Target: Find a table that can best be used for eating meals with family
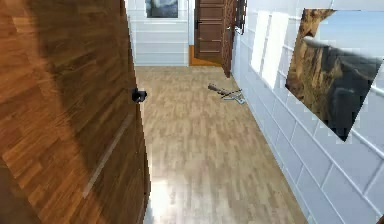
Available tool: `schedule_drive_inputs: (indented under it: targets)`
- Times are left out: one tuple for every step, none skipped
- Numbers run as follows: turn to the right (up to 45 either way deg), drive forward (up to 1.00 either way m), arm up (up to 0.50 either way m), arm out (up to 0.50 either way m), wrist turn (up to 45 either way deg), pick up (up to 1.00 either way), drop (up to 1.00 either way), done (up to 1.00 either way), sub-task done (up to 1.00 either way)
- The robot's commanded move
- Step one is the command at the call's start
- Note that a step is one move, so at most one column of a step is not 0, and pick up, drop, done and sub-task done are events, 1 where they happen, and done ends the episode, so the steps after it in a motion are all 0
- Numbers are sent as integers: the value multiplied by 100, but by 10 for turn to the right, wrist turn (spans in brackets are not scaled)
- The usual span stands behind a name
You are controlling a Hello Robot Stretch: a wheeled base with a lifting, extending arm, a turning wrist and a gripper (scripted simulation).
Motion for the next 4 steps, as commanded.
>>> schedule_drive_inputs:
  targets:
    - [120,0,0,0,0,0,0,0,0]
    - [0,100,0,0,0,0,0,0,0]
    - [90,0,0,0,0,0,0,0,0]
    - [0,25,0,0,0,0,0,0,0]
